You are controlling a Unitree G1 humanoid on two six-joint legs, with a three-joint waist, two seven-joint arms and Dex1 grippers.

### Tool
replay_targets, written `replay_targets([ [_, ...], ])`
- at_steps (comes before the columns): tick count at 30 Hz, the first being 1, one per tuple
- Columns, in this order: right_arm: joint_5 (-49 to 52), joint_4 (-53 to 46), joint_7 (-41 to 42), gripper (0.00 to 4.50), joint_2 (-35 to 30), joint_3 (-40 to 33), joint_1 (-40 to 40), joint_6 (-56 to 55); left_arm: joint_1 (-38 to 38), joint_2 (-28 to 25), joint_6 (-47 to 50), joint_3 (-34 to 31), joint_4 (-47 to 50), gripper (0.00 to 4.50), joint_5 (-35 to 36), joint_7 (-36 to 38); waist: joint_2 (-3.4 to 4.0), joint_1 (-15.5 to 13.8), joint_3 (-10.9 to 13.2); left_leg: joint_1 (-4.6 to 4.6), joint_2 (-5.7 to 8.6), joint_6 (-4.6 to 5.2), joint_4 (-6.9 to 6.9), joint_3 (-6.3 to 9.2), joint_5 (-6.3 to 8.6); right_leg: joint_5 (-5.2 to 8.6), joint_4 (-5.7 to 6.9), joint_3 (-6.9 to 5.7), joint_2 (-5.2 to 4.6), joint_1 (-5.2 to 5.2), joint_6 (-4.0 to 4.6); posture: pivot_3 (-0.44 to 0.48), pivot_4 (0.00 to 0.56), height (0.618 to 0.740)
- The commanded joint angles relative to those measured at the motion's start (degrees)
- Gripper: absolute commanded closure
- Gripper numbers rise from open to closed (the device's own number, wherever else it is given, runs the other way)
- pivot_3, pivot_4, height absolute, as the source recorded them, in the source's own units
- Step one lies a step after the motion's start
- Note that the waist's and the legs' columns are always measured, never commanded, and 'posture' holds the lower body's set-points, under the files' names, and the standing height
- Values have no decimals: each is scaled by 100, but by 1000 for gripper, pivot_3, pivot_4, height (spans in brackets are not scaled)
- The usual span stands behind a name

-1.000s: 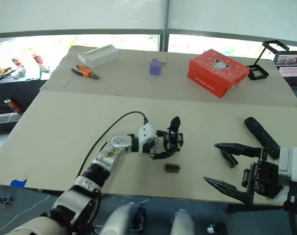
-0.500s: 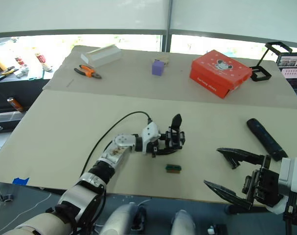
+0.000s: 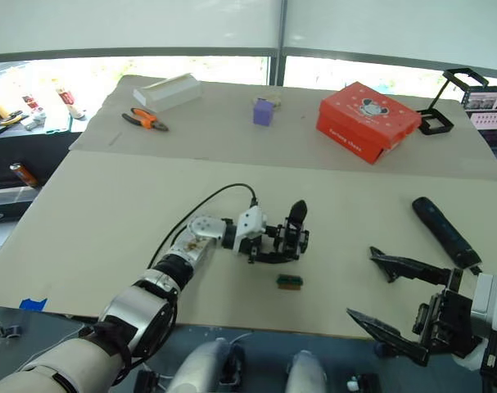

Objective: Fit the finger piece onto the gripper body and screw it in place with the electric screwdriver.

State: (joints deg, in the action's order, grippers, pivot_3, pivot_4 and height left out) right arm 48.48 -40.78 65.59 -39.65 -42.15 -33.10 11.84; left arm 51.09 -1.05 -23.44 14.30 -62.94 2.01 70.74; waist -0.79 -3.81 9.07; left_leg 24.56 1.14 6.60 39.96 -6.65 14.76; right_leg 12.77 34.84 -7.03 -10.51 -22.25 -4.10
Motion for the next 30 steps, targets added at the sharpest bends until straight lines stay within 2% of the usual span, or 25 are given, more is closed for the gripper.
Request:
replay_targets([
  [1, 156, -238, -111, 0, 22, -226, -104, -16, 156, 110, -178, -39, -92, 2206, -187, -342, 0, -4, 0, 0, 0, 5, 3, 0, 3, -1, 0, 0, -1, 0, -2, 0, 150, 740],
  [5, 219, -289, -236, 0, -41, -262, -176, 78, 43, 129, -67, -9, -25, 2206, -261, -221, 0, 1, 0, 1, 0, 12, 6, 0, 10, -2, -3, 1, -1, 1, -5, 0, 150, 740],
  [7, 197, -261, -381, 0, -157, -325, -120, 186, -9, 73, 32, -83, 89, 1134, -207, -199, 0, 5, 0, 0, 0, 10, 7, 0, 11, -2, -2, 1, 0, 1, -5, 0, 150, 740],
  [9, 350, -255, -483, 0, -306, -424, -109, 389, -72, -7, 82, -137, 233, 267, -162, -156, 1, 19, -1, 0, 0, 7, 8, 0, 13, -2, 0, 2, 0, 1, -5, 0, 150, 740],
  [10, 418, -255, -514, 0, -365, -470, -104, 468, -107, -50, 119, -151, 304, 40, -146, -124, 0, 25, 0, 0, -2, 4, 9, 0, 14, -2, 1, 2, 1, 0, -5, 0, 150, 740],
  [14, 657, -207, -900, 0, -965, -809, -166, 1326, -384, -460, 241, -307, 837, 40, 40, 104, 1, 72, -1, 0, -4, -4, 6, 0, 8, -2, 1, 3, 2, 0, -4, 0, 150, 740],
  [17, 520, 54, -1497, 0, -1989, -997, -274, 2917, -836, -1045, 418, -603, 1674, 40, 501, 563, 3, 192, -2, 1, -7, -7, 3, -6, 7, -3, 5, 13, 0, 0, -1, 0, 150, 740],
  [20, 331, 394, -1862, 0, -2725, -775, -86, 3959, -1230, -1471, 1097, -843, 2667, 40, 1178, 1069, -1, 225, 1, 2, -15, -23, -3, -2, -2, -1, 4, 5, 5, -2, 11, 0, 150, 740],
  [23, 357, 937, -1928, 0, -3193, -243, 391, 4584, -1649, -1946, 2129, -1034, 3967, 40, 1951, 1448, 1, 168, 3, 4, -12, -34, -1, 6, 0, 0, -1, 1, 2, -6, 10, 0, 150, 740],
  [25, 56, 1295, -2024, 0, -3317, 341, 875, 4452, -1875, -2169, 2658, -1143, 4711, 40, 2318, 1399, 1, 158, 3, 6, -9, -34, 2, 11, 0, 0, -6, -1, 1, -2, 9, 0, 150, 740],
  [30, -582, 2361, -2156, 0, -3446, 2398, 2574, 4566, -2390, -2588, 3527, -1394, 6311, 40, 2945, 983, 11, 198, 6, 6, -2, -34, 5, 10, 0, 0, -8, 5, 0, 0, 4, 0, 150, 740],
])
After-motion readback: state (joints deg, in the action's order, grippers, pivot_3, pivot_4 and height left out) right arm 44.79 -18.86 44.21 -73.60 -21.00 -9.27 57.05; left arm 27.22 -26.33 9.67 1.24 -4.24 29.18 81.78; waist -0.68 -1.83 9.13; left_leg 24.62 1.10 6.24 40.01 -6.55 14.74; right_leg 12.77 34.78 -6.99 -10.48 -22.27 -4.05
